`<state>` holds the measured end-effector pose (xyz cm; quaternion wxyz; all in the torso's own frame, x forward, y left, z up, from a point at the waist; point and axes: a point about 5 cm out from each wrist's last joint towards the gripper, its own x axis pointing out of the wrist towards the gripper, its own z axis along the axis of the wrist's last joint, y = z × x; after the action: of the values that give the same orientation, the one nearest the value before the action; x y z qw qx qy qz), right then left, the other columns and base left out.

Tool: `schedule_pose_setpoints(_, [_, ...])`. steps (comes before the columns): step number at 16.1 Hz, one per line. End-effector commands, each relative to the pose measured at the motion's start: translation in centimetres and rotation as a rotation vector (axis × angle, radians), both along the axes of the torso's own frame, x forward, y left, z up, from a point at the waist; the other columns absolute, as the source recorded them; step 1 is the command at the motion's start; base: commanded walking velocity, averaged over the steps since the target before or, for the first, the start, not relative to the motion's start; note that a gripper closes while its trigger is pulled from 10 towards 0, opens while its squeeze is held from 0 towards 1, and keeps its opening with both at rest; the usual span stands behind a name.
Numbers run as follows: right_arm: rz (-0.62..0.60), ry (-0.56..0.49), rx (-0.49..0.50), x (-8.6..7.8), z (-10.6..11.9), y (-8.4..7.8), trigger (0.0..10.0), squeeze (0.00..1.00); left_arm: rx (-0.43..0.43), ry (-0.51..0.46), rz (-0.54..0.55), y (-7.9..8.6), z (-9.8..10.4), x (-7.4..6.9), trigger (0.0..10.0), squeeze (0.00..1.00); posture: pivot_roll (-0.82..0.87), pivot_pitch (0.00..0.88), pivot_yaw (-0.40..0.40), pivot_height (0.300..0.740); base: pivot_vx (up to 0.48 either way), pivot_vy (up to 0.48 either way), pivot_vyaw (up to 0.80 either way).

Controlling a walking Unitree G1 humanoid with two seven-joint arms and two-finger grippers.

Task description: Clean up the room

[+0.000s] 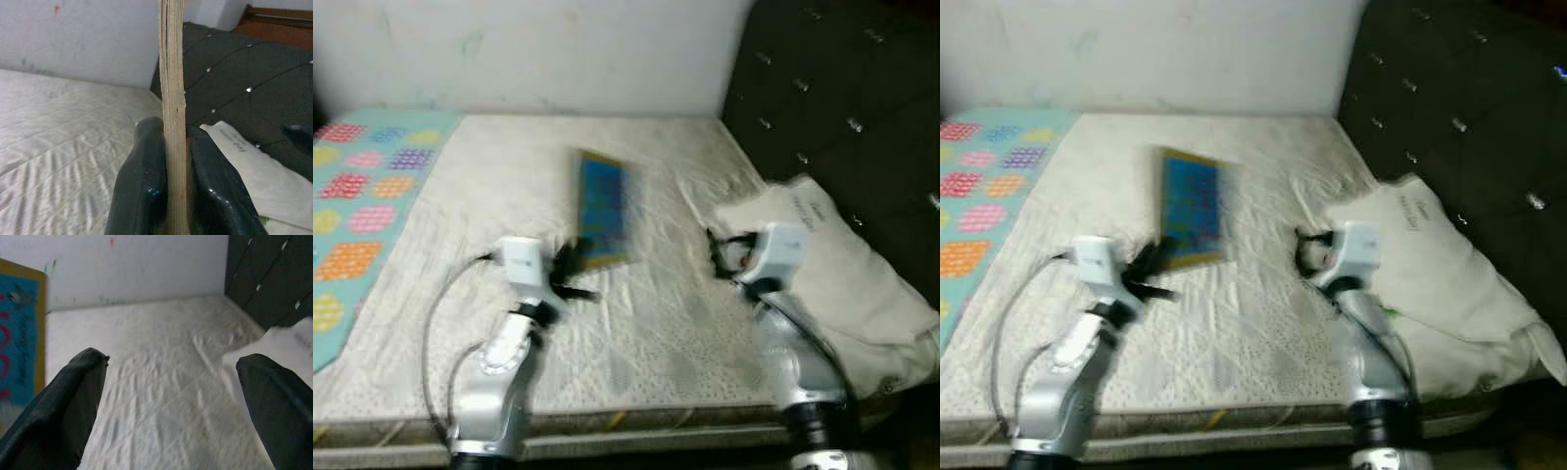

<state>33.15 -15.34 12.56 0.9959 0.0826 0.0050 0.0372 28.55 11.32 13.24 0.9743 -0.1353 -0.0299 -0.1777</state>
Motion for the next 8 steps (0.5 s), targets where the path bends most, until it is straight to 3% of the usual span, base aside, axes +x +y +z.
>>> schedule_pose_setpoints(1, [0.032,-0.015,0.007,0.06,0.34,1.18,10.0,0.0,0.004,-0.028,0.079,1.56,0.81,0.35,10.0,0.0,-0.06,0.0,-0.054,0.74,0.0,0.0,0.0])
schedule_pose_setpoints(7, [0.048,-0.027,-0.01,0.01,0.42,1.37,10.0,0.0,0.01,-0.027,0.071,1.33,0.81,0.36,10.0,0.0,-0.06,0.0,-0.055,0.74,0.0,0.0,0.0])
schedule_pose_setpoints(8, [0.047,-0.026,-0.011,0.0,0.4,1.37,10.0,0.0,0.009,-0.027,0.069,1.31,0.82,0.37,10.0,0.0,-0.06,0.0,-0.055,0.74,0.0,-0.307,0.51])
